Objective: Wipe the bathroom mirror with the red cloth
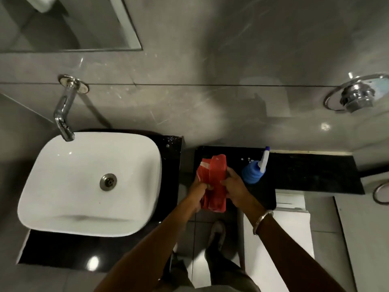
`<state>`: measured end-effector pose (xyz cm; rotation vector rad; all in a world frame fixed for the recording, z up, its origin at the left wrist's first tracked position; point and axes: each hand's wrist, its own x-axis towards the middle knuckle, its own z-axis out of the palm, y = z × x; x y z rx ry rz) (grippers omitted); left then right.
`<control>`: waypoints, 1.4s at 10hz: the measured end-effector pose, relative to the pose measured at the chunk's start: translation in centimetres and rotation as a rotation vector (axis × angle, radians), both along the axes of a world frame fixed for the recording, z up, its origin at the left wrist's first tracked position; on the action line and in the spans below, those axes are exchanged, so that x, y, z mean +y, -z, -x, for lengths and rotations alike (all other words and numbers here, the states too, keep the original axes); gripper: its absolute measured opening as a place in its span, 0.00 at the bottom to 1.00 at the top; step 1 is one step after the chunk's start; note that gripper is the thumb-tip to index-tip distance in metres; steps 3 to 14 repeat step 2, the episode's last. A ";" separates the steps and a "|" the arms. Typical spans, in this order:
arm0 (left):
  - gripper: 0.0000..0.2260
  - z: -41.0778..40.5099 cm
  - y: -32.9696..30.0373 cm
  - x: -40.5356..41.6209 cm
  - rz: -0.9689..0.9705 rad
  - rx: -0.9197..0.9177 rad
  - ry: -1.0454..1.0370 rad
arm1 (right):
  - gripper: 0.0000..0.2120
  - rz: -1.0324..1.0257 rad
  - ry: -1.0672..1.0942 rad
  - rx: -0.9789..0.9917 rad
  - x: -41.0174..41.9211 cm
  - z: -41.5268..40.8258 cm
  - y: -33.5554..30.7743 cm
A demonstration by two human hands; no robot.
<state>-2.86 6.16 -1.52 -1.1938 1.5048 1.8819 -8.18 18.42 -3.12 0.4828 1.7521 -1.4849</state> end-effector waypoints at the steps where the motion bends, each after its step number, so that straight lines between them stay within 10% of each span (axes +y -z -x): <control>1: 0.28 2.3 -0.4 -1.1 0.044 0.010 0.039 | 0.28 -0.090 -0.041 0.119 -0.5 2.2 0.7; 2: 0.37 2.4 0.2 -1.9 0.265 0.008 0.175 | 0.28 -0.279 -0.157 0.162 -1.3 3.0 -0.5; 14: 0.37 2.4 0.2 -1.9 0.265 0.008 0.175 | 0.28 -0.279 -0.157 0.162 -1.3 3.0 -0.5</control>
